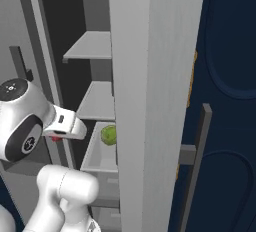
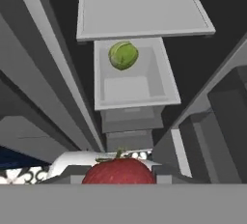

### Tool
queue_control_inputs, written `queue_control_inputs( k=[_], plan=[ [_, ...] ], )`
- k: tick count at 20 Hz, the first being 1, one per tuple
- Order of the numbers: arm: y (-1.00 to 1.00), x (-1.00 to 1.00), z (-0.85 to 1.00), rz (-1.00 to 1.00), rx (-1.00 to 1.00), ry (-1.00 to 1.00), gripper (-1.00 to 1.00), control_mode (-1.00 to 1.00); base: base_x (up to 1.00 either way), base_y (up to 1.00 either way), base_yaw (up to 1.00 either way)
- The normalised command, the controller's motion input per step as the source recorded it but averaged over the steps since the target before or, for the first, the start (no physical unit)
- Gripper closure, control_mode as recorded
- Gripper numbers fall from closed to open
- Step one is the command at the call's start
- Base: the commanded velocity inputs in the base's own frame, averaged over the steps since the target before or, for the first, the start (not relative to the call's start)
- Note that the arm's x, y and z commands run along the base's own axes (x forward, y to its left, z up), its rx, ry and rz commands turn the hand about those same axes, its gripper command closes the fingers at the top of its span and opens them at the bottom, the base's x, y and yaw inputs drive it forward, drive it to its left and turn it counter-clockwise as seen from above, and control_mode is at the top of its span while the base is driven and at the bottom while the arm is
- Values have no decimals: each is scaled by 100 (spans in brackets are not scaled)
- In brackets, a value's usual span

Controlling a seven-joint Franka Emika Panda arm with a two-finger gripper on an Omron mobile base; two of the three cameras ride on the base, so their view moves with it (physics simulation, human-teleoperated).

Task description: Take the strawberry from the fridge and place it on top of the pancake, located on the dining counter.

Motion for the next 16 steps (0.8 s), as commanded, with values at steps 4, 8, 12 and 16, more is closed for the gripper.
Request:
queue_control_inputs(
  k=[4,8,12,16],
  plan=[
    [30,-4,-51,-43,2,2,100,-100,0,0,0],
    [0,1,-51,-16,2,-3,100,-100,0,0,0],
    [-2,5,-29,0,0,-1,100,-100,0,0,0],
    [-7,0,-20,4,0,-1,100,-100,0,0,0]
  ],
)
